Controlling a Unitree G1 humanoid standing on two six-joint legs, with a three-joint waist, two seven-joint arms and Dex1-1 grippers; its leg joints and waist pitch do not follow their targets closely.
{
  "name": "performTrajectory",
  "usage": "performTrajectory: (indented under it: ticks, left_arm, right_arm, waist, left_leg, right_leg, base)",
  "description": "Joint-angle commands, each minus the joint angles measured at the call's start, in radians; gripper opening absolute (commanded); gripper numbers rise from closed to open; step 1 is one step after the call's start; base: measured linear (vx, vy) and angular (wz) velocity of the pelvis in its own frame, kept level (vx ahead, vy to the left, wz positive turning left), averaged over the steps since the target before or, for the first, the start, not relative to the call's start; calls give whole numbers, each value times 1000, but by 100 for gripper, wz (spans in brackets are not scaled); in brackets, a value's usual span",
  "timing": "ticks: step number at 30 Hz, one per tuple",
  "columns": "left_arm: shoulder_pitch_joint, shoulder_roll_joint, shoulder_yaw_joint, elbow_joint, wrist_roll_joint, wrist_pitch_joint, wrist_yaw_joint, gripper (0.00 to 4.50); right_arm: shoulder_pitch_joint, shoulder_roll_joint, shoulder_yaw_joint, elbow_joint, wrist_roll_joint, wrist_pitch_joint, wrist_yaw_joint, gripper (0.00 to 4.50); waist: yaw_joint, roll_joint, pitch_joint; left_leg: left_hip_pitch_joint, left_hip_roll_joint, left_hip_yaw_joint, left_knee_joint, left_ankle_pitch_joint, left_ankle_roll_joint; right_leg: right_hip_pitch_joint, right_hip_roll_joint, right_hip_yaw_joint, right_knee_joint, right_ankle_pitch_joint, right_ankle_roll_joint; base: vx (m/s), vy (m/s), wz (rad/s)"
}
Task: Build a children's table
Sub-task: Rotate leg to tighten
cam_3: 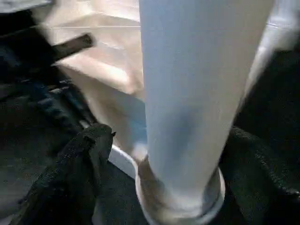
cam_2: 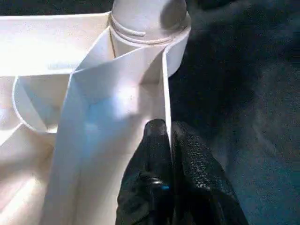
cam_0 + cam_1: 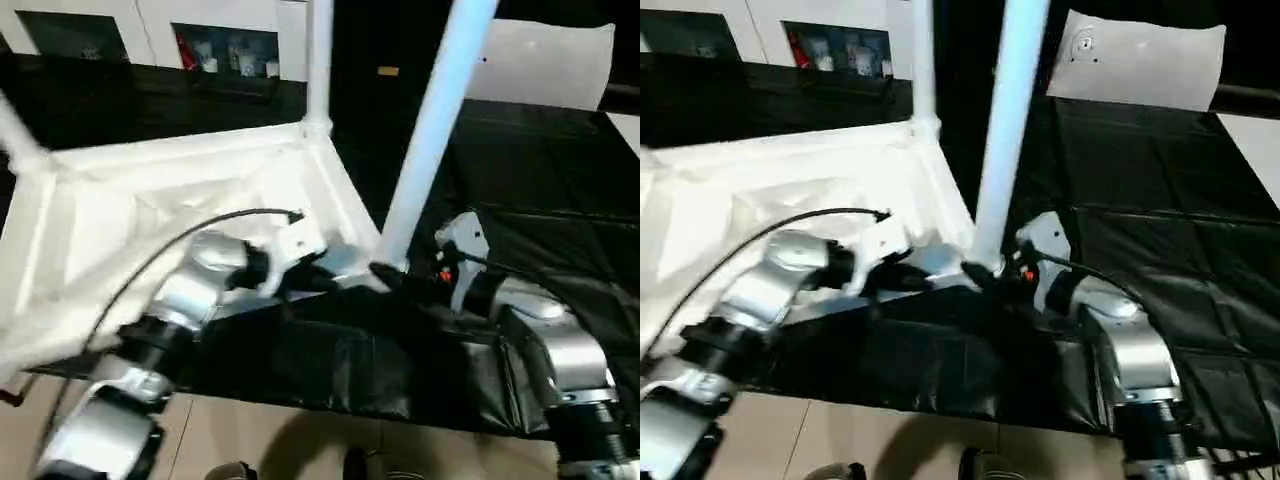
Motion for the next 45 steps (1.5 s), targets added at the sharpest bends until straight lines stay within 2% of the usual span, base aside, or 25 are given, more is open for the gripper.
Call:
performTrajectory:
  ticks: [1,4,7,8,12,14,15,17,21,27,33,37,39,40,41,42,43,44,45]
  left_arm:
    - [13,20,-76,31,27,-28,-82,0]
    - [6,58,-102,36,24,-101,-169,0]
    - [2,84,-122,41,24,-152,-231,0]
    - [1,85,-123,42,25,-153,-232,0]
    - [-7,114,-144,46,14,-216,-322,0]
    - [-9,119,-150,45,11,-229,-342,0]
    - [-11,125,-157,47,13,-242,-355,0]
    - [-16,133,-170,52,20,-265,-374,0]
    - [-19,136,-175,57,27,-281,-385,0]
    - [-26,131,-177,65,27,-292,-393,0]
    - [-22,128,-176,79,31,-298,-372,0]
    - [-16,101,-151,88,33,-242,-299,0]
    - [-16,59,-125,96,30,-156,-216,0]
    - [-16,49,-120,97,29,-140,-199,0]
    - [-17,32,-112,98,27,-108,-170,0]
    - [-18,13,-104,100,25,-80,-141,0]
    - [-22,-28,-84,107,19,-34,-74,0]
    - [-23,-32,-82,107,19,-30,-67,0]
    - [-26,-56,-70,113,12,-9,-33,0]
  right_arm:
    - [-2,-22,16,9,23,-24,78,382]
    - [-5,-60,32,19,54,-32,173,382]
    - [-4,-86,45,28,76,-25,247,382]
    - [-4,-87,45,28,77,-25,249,355]
    - [-1,-129,76,37,106,-11,356,340]
    - [-1,-138,85,40,111,-10,381,317]
    - [-2,-143,91,42,113,-12,394,307]
    - [-4,-149,103,48,111,-18,413,288]
    - [-6,-152,118,59,105,-32,431,262]
    - [-10,-148,135,63,111,-33,455,215]
    - [5,-143,137,38,136,1,447,201]
    - [37,-127,132,-11,158,41,405,200]
    - [59,-83,118,-38,156,69,310,200]
    - [64,-69,113,-42,155,75,283,200]
    - [66,-43,103,-44,150,89,233,200]
    - [68,-18,97,-44,139,94,183,200]
    - [70,23,95,-45,112,98,105,200]
    - [70,26,95,-46,109,98,98,200]
    - [68,51,93,-43,93,99,51,200]
  waist:
    - [5,-3,-56]
    - [14,-3,-59]
    - [16,-4,-60]
    - [17,-4,-60]
    - [24,-7,-57]
    - [28,-7,-56]
    - [32,-4,-57]
    - [36,-4,-58]
    - [39,-5,-60]
    - [40,-6,-59]
    - [41,-4,-59]
    - [44,-3,-58]
    - [44,-8,-55]
    - [48,-6,-53]
    - [45,-7,-51]
    - [42,-10,-49]
    - [36,-11,-45]
    - [32,-12,-41]
    - [27,-15,-37]
  left_leg:
    - [1,36,-3,-53,-163,100]
    - [4,38,-3,-53,-150,99]
    - [2,37,-2,-52,-141,100]
    - [1,36,-2,-51,-143,101]
    - [-2,38,-2,-51,-158,92]
    - [-1,38,-1,-51,-161,87]
    - [0,38,-2,-51,-160,84]
    - [0,40,-2,-51,-153,83]
    - [-1,40,-1,-50,-142,80]
    - [-1,39,-1,-50,-142,78]
    - [-1,38,-1,-50,-149,77]
    - [1,39,-2,-52,-148,72]
    - [2,38,0,-53,-163,68]
    - [9,39,-1,-53,-179,60]
    - [10,37,-1,-55,-195,57]
    - [7,35,-5,-58,-210,44]
    - [9,32,-8,-59,-236,33]
    - [9,29,-9,-59,-252,28]
    - [18,24,-14,-56,-292,22]
  right_leg:
    - [59,-77,52,-67,-304,-193]
    - [59,-78,53,-62,-267,-203]
    - [61,-78,52,-56,-233,-216]
    - [62,-79,52,-56,-232,-219]
    - [63,-80,52,-59,-294,-199]
    - [61,-81,52,-62,-323,-190]
    - [60,-81,51,-62,-330,-186]
    - [59,-80,51,-60,-317,-188]
    - [61,-79,51,-53,-266,-206]
    - [61,-80,50,-56,-290,-196]
    - [61,-79,49,-57,-296,-196]
    - [60,-78,50,-60,-314,-185]
    - [57,-79,50,-64,-357,-176]
    - [50,-81,52,-70,-394,-169]
    - [49,-80,52,-74,-421,-164]
    - [52,-83,49,-78,-484,-146]
    - [48,-84,47,-88,-563,-118]
    - [46,-83,44,-94,-608,-101]
    - [40,-86,38,-111,-716,-61]
  base:
    - [0,0,0]
    - [0,0,0]
    - [0,0,0]
    - [0,0,0]
    - [0,0,0]
    - [0,0,0]
    - [0,0,0]
    - [0,0,0]
    - [0,0,0]
    - [0,0,0]
    - [0,0,0]
    - [0,0,0]
    - [0,0,0]
    - [0,0,0]
    - [0,0,0]
    - [0,0,0]
    - [-54,5,-2]
    - [-54,5,-2]
    - [0,0,0]
